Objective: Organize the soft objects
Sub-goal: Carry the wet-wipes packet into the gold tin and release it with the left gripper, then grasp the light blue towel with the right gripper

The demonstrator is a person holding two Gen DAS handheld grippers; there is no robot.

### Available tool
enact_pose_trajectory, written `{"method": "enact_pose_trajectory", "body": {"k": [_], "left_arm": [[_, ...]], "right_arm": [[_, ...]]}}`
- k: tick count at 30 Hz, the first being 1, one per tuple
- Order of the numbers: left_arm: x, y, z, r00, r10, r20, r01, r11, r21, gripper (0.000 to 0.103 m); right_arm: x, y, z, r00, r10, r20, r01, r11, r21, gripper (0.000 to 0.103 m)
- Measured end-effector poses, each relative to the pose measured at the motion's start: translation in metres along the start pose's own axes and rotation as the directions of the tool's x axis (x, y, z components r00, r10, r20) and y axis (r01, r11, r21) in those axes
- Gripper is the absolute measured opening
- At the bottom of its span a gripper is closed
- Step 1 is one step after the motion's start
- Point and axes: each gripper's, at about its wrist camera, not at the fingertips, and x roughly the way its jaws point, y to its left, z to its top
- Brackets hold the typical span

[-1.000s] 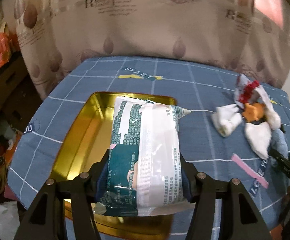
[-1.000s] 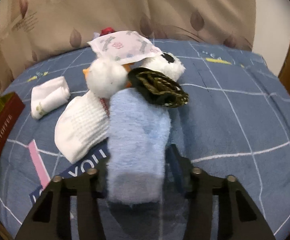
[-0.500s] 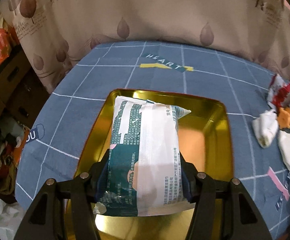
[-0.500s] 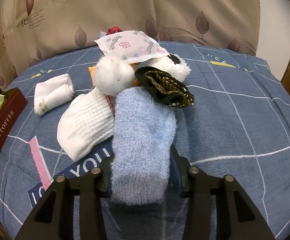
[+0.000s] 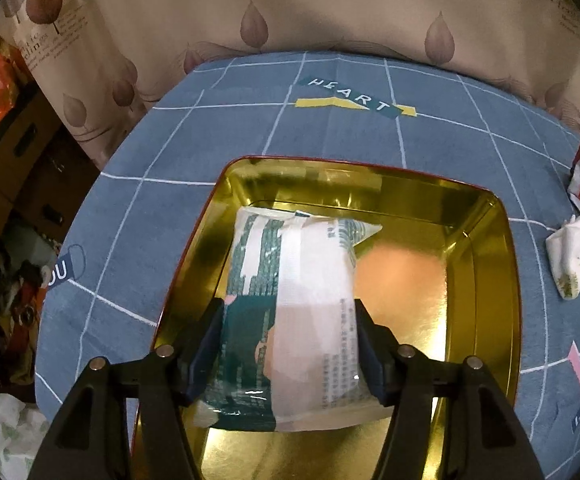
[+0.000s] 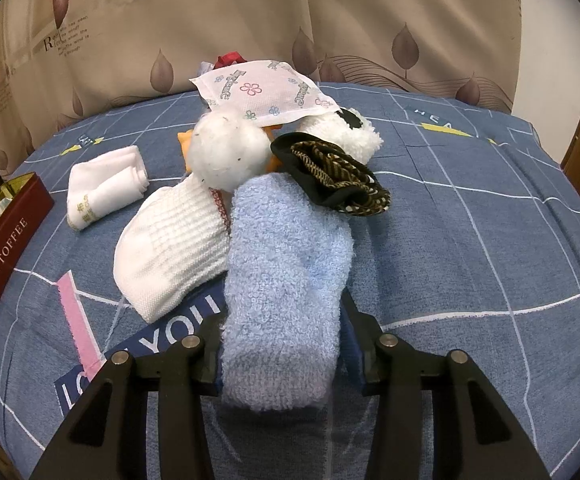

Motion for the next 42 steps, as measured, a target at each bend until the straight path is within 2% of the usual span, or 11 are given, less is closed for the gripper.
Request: {"method": "enact_pose_trajectory", "body": {"k": [10,17,20,24,28,34,42], "left_arm": [[-0.038,0.007,0.000,0.993,0.021,0.116,-0.022,1.000,0.002,0.066],[-0.074,0.015,-0.044,0.976,-0.005,0.219,0.025,0.996,-0.085,0.066],[-0.083,0.019,-0.066,0.975,0.002,0.224,0.024,0.993,-0.116,0.066],[-0.099,0.031,-0.096,0.967,0.006,0.256,0.042,0.982,-0.182,0.066],[-0.109,0.047,-0.116,0.966,0.025,0.258,0.036,0.973,-0.229,0.066],[-0.119,0.062,-0.130,0.955,0.075,0.286,-0.006,0.972,-0.236,0.066],[-0.119,0.062,-0.130,0.945,0.107,0.308,-0.041,0.976,-0.214,0.067]], "right_arm": [[0.000,0.001,0.000,1.000,-0.004,0.000,0.004,1.000,-0.004,0.044],[0.001,0.001,0.000,1.000,-0.001,0.001,0.001,1.000,-0.002,0.044],[0.000,0.001,-0.001,1.000,0.008,0.004,-0.008,1.000,0.004,0.044],[-0.001,0.000,-0.001,0.999,0.037,0.008,-0.037,0.999,0.012,0.050],[-0.002,-0.003,-0.001,0.999,0.045,0.021,-0.046,0.999,0.022,0.052],[-0.008,-0.014,-0.006,0.996,0.080,0.043,-0.083,0.994,0.075,0.056],[-0.025,-0.001,-0.016,0.997,0.001,0.080,0.000,1.000,-0.005,0.056]]}}
